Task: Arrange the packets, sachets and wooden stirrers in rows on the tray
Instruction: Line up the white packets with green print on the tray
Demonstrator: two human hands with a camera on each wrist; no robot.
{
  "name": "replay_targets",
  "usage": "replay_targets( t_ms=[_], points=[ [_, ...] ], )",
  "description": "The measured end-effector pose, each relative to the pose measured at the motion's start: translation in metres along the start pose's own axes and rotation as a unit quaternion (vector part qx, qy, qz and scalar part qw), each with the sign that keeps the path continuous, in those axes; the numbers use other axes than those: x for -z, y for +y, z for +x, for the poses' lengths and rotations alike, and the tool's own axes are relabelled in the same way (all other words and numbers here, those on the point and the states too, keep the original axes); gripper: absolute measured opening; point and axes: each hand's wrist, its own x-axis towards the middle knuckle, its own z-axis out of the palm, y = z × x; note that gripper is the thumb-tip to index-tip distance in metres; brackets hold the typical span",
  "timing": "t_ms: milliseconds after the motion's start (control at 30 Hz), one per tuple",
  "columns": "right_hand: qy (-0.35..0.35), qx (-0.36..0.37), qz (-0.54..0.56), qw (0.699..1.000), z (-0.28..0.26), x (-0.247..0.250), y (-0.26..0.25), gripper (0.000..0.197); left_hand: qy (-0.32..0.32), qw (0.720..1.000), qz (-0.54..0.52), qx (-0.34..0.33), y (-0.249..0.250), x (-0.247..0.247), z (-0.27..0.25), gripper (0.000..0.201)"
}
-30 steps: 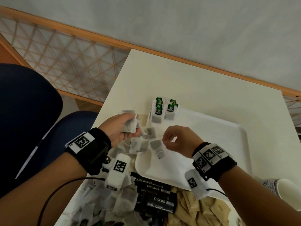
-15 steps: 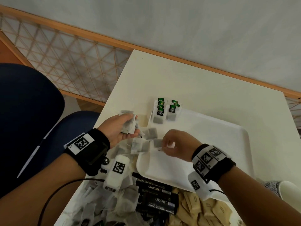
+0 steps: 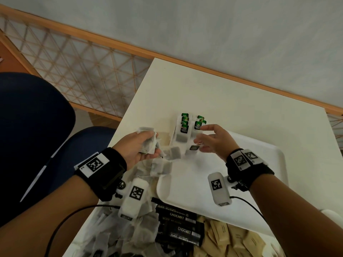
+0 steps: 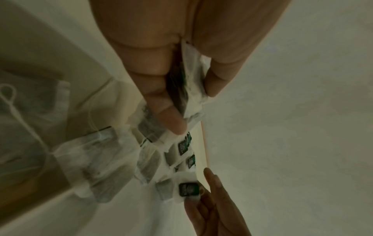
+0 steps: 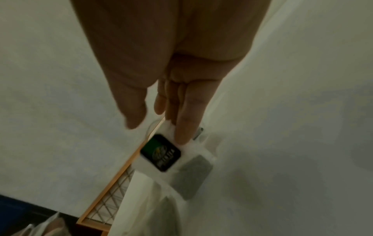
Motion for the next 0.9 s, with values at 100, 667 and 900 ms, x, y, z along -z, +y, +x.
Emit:
replay_targets(
  t_ms=[100,667,900],
  points=[
    [-0.013,0.026,-0.112,0.993,0.003,0.004,0.003,0.044,-0.002,1.0,0.004,0.0,-0.001,-0.001,0.001,0.021],
    [0.092,0.095,-0.199,0.971,0.033,0.003,-0.009,0.023,0.021,1.0,-0.002,0.001,-0.003,0.008,0.006,0.018],
    [0.105,0.237,-0.259,0.93,0.017,-0.01,-0.017,0.02,0.019,1.0,-0.008,0.002,-0.004,0.012,0.005,0.018]
  ],
)
